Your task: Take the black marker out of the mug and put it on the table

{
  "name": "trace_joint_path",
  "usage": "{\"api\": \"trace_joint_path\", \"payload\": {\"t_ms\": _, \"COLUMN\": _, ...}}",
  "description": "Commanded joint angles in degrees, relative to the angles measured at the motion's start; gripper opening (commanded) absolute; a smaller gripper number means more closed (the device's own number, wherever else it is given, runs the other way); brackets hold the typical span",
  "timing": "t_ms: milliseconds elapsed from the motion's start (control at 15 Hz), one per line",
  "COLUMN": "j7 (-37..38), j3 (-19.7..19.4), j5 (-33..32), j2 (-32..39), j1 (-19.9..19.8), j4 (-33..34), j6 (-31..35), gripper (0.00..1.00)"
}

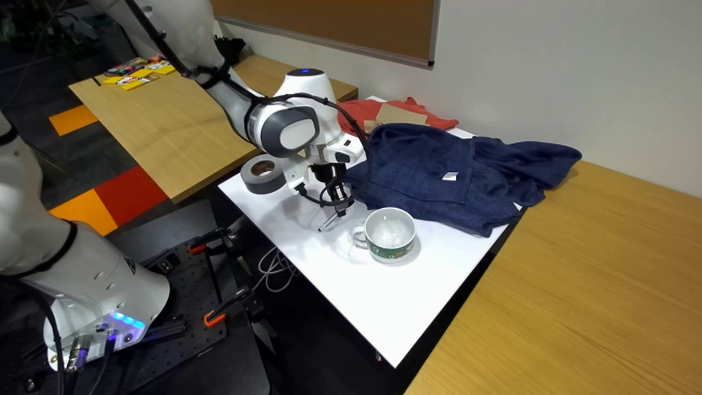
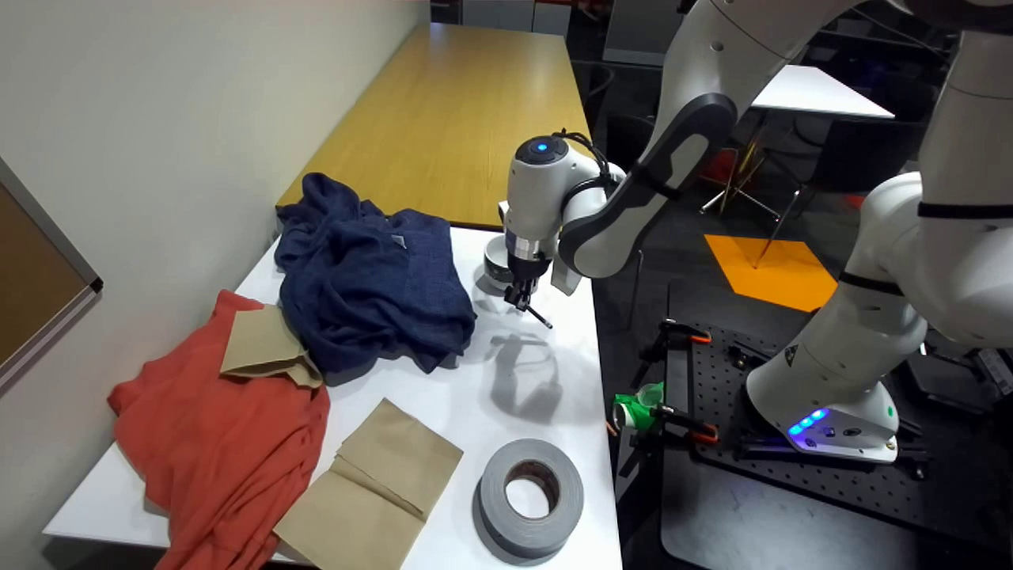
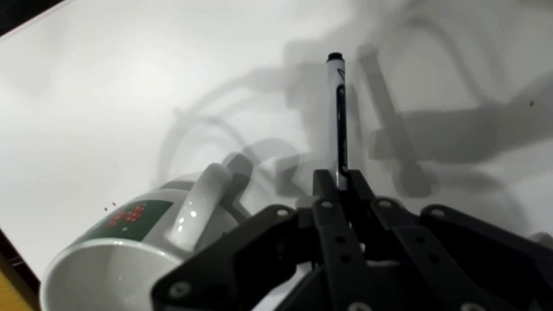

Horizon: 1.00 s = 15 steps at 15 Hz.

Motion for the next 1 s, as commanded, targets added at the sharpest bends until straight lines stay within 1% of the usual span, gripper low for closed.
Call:
{"api": "trace_joint_path", "payload": {"t_ms": 0, "j7": -2.8, "j3": 0.0, "j5": 1.1, "j2": 1.0, "j1": 0.7, "j4": 1.9, "j6": -2.2, "gripper": 0.12}}
{"api": "trace_joint_path", "payload": {"t_ms": 67, "j7": -2.7, "j3": -0.3, "j5": 0.8, "j2": 0.9, "j1": 1.0, "j4": 1.8, "j6": -2.1, "gripper": 0.37}}
{"api": "trace_joint_path", "payload": {"t_ms": 133, "j7": -2.8, "j3": -0.2, "j5": 0.9, "j2": 0.6, "j1": 1.0, "j4": 1.7, "j6": -1.9, "gripper": 0.38}}
{"api": "trace_joint_path", "payload": {"t_ms": 200, "j7": -2.7, "j3": -0.3, "j5": 0.7, "j2": 0.3, "j1": 1.2, "j4": 1.6, "j6": -1.8, "gripper": 0.43}}
{"api": "trace_joint_path", "payload": {"t_ms": 667, "j7": -2.6, "j3": -0.5, "j5": 0.2, "j2": -1.7, "j1": 1.9, "j4": 0.7, "j6": -1.0, "gripper": 0.97}}
{"api": "trace_joint_path", "payload": {"t_ms": 733, "j7": -2.7, "j3": -0.5, "j5": 0.3, "j2": -2.1, "j1": 1.7, "j4": 0.6, "j6": -0.9, "gripper": 1.00}}
{"api": "trace_joint_path", "payload": {"t_ms": 933, "j7": -2.8, "j3": -0.5, "j5": 0.3, "j2": -3.0, "j1": 1.5, "j4": 0.5, "j6": -0.7, "gripper": 1.00}}
